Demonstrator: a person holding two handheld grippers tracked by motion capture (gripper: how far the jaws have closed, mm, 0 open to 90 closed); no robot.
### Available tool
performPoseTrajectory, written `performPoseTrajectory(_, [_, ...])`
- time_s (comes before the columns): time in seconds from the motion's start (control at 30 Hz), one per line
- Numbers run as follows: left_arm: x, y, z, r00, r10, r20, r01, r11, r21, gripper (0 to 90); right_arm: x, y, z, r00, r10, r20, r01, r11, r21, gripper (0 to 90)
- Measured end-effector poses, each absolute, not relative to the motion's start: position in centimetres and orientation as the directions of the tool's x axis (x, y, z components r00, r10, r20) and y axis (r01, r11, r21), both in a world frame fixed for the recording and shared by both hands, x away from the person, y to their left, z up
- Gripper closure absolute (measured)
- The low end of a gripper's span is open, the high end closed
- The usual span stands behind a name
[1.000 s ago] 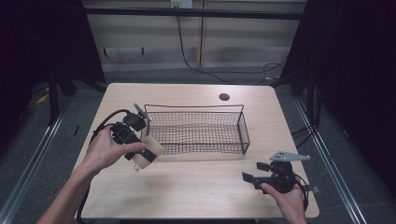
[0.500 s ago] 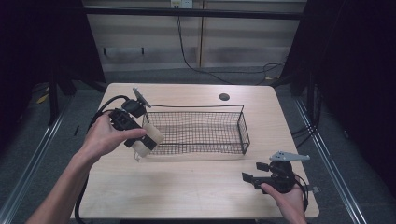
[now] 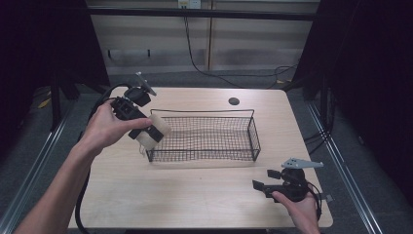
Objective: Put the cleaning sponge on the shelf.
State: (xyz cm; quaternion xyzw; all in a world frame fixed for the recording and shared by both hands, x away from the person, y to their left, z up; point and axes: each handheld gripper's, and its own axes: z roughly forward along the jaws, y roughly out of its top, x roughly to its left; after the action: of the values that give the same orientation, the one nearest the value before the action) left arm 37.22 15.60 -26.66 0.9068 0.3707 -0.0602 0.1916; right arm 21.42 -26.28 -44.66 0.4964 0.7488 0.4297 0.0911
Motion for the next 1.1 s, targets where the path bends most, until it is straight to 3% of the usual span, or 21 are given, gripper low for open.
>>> performPoseTrajectory(0.6, [39.4,13.8,-26.4,0.575,0.781,-0.245,0.81,-0.5,0.306,27.4,21.4,-26.3,-44.7,-0.494,0.819,0.29,0.665,0.141,0.734,20.5])
performPoseTrajectory(1.1, [41.9,13.3,-28.4,0.452,0.837,-0.309,0.886,-0.382,0.263,27.3,21.4,-26.3,-44.7,-0.493,0.819,0.293,0.668,0.141,0.731,20.5])
